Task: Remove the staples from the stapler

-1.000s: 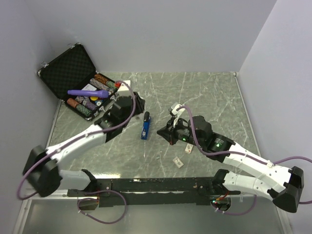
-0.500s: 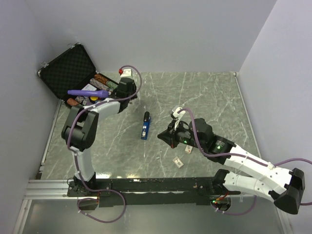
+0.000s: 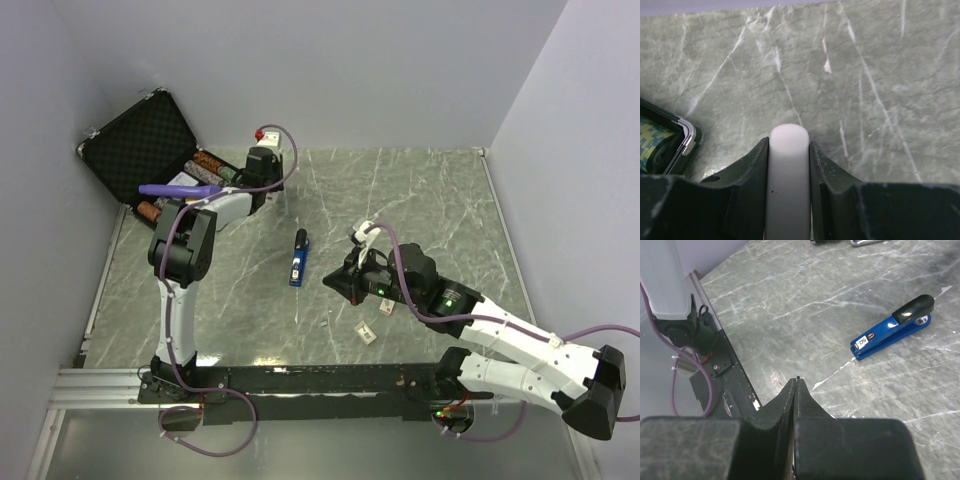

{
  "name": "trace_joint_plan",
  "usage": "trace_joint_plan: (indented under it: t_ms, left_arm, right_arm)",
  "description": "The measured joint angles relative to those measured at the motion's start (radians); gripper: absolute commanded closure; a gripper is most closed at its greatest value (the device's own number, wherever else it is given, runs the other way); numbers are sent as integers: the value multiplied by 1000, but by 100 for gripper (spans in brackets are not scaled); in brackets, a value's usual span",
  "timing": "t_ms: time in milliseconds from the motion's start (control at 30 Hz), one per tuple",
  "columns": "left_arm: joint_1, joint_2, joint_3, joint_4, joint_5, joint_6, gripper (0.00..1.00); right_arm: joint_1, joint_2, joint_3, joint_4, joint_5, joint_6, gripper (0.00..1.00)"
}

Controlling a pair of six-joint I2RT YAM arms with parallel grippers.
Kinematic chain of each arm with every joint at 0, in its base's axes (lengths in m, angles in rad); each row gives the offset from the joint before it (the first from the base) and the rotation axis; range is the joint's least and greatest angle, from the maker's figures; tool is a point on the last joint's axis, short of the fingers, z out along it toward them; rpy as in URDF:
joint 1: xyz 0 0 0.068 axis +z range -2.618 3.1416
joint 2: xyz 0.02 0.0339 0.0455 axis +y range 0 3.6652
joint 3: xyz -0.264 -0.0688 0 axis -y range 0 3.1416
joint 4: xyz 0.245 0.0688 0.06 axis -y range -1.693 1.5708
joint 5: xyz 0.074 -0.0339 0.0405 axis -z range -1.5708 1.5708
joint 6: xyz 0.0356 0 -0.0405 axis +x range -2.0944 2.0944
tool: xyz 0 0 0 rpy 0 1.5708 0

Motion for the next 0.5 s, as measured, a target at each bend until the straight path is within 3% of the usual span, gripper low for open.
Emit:
trace_joint_plan:
  t_ms: [267,367,500]
  left_arm:
    - [26,35,2,-50,23,24,90]
    - [24,36,2,-52,32,29,79]
    - [24,36,2,-54,45,30,64]
  right_arm:
    - [0,-1,-2,4,0,21,100]
    - [0,1,-2,8,0,32,100]
    - [0,18,-2,9,0,42,91]
